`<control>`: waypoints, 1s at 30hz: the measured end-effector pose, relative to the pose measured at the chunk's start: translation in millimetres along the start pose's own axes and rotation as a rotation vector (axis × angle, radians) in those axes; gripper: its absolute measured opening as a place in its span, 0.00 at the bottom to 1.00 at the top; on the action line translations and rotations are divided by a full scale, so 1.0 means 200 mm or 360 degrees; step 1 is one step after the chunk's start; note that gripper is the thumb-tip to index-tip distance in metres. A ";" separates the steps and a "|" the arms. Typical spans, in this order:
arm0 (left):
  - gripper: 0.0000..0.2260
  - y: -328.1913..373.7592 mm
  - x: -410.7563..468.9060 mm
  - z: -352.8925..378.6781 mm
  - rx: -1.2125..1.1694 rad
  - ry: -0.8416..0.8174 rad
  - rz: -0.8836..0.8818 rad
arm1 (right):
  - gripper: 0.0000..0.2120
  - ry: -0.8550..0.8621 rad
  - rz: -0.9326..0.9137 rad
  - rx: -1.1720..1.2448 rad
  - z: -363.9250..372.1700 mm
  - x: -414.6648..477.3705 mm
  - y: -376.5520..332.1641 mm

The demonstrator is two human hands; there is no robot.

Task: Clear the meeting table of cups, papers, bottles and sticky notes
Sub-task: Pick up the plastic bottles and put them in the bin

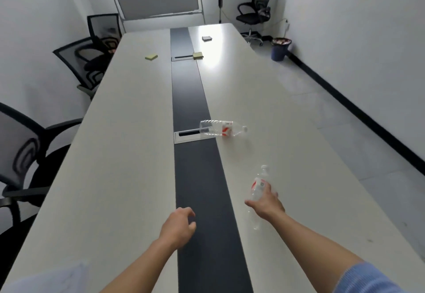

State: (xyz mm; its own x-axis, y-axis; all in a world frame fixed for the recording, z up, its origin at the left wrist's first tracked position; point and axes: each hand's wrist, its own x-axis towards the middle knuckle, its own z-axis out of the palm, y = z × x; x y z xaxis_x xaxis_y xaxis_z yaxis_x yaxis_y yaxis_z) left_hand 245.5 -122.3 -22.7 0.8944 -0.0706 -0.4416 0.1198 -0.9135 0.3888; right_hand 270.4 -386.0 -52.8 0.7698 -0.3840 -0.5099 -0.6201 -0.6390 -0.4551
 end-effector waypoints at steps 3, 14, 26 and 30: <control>0.14 0.12 0.21 -0.05 0.0040 0.0038 -0.0049 | 0.48 -0.0063 0.0004 -0.0134 0.02 0.20 -0.04; 0.23 0.67 1.16 -0.30 0.0314 0.0187 0.0116 | 0.29 0.0518 -0.0142 -0.0371 -0.13 0.91 0.01; 0.38 0.86 2.02 -0.24 0.1021 0.0059 0.0180 | 0.35 0.0770 -0.0388 -0.0604 -0.06 1.10 0.03; 0.34 0.85 1.89 -0.13 0.0790 0.0022 0.0102 | 0.38 0.0751 -0.0382 -0.0608 -0.04 1.13 0.04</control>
State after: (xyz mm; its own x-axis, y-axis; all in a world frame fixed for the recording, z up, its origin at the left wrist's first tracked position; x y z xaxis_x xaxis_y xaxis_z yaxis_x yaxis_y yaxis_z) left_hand 615.5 -293.7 -102.1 0.8992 -0.1309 -0.4174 -0.1523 -0.9882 -0.0182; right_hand 440.3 -483.4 -165.0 0.9177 -0.3972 -0.0113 -0.3925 -0.9019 -0.1804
